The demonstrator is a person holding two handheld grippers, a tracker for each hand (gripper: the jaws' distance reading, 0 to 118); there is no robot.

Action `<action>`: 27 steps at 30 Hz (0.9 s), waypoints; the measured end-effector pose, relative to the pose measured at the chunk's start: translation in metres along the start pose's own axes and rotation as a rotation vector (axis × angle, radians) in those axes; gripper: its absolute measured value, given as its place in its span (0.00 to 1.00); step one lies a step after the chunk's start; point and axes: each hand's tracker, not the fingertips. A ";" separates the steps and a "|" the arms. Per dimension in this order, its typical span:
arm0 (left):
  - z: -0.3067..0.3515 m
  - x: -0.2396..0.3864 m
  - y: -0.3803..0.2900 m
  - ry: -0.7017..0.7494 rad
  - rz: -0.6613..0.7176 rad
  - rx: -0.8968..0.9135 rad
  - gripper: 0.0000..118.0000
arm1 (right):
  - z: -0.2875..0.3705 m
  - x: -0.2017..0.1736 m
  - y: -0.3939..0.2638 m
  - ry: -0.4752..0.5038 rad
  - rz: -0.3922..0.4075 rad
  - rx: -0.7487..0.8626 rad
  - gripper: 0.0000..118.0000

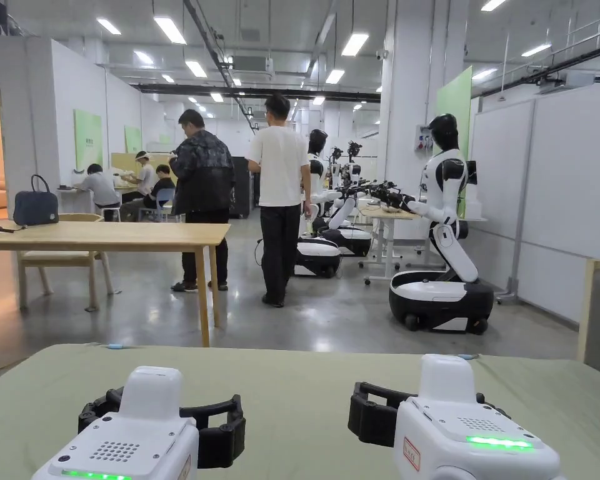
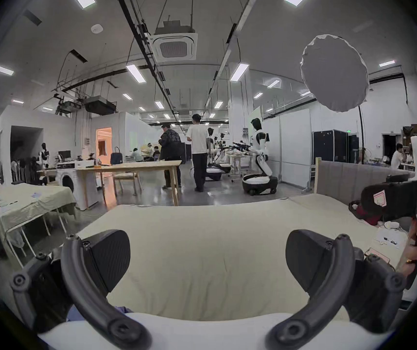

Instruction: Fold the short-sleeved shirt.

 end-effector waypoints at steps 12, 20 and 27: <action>0.005 0.002 0.003 -0.005 0.009 0.006 1.00 | 0.005 -0.002 0.000 -0.016 0.039 0.029 1.00; 0.008 0.002 0.004 -0.005 0.008 0.007 1.00 | 0.003 -0.001 -0.002 -0.024 0.054 0.042 1.00; 0.008 0.000 0.006 -0.003 0.021 0.014 1.00 | 0.004 -0.009 -0.007 -0.048 0.100 0.065 1.00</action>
